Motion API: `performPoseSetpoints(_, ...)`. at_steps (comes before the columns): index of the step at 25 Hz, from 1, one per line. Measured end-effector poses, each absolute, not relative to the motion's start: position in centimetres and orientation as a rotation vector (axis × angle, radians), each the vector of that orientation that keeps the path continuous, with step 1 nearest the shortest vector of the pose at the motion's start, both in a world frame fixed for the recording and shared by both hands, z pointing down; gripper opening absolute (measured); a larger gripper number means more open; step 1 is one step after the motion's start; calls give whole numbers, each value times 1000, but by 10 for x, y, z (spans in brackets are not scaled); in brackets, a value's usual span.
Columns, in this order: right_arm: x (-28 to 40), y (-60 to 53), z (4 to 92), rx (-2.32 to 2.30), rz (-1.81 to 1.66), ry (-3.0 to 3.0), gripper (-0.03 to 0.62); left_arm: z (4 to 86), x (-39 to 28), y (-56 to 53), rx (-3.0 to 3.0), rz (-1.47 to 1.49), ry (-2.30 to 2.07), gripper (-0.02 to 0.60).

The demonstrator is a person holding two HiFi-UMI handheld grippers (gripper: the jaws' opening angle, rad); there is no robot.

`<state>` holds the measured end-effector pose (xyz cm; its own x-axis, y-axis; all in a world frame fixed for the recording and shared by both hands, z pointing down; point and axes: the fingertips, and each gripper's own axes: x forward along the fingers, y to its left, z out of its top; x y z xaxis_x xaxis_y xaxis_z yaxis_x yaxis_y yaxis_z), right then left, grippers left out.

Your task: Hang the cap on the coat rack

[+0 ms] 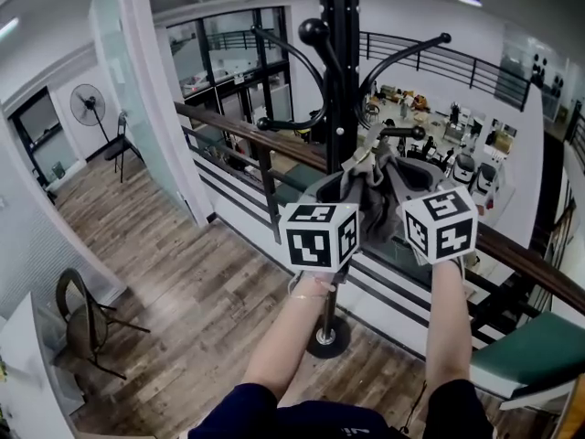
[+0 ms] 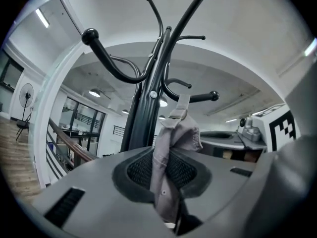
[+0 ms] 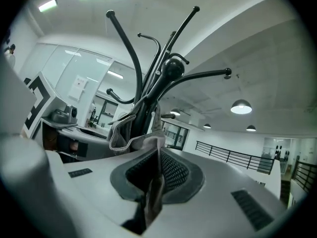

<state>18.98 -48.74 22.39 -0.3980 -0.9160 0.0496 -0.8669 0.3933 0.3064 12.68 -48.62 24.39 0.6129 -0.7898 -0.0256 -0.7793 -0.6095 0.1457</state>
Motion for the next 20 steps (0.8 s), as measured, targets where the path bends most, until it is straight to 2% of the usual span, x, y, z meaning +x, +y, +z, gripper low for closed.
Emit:
performPoseSetpoints(7, 197, -485, 230, 1596, -299, -2467, 31, 249, 133, -479, 2753, -152, -1285, 64)
performPoseSetpoints(9, 201, -481, 228, 1636, -285, -2479, 51, 247, 133, -475, 2790, -159, -1293, 87)
performPoseSetpoints(10, 201, -479, 229, 1642, -275, -2490, 83, 246, 133, -471, 2816, -166, -1301, 113)
performPoseSetpoints(12, 201, -472, 232, 1629, -261, -2504, 216, 242, 132, -462, 2868, -190, -1319, 159)
performPoseSetpoints(14, 204, -468, 234, 1648, -286, -2488, 244, 238, 129, -456, 2914, -218, -1332, 194)
performPoseSetpoints(16, 209, -462, 235, 1704, -327, -2460, 299, 237, 125, -447, 2970, -235, -1326, 253)
performPoseSetpoints(18, 212, -448, 237, 1734, -348, -2470, 310, 242, 121, -435, 3022, -233, -1318, 323)
performPoseSetpoints(20, 208, -430, 236, 1732, -374, -2497, 311, 243, 115, -424, 3049, -235, -1333, 341)
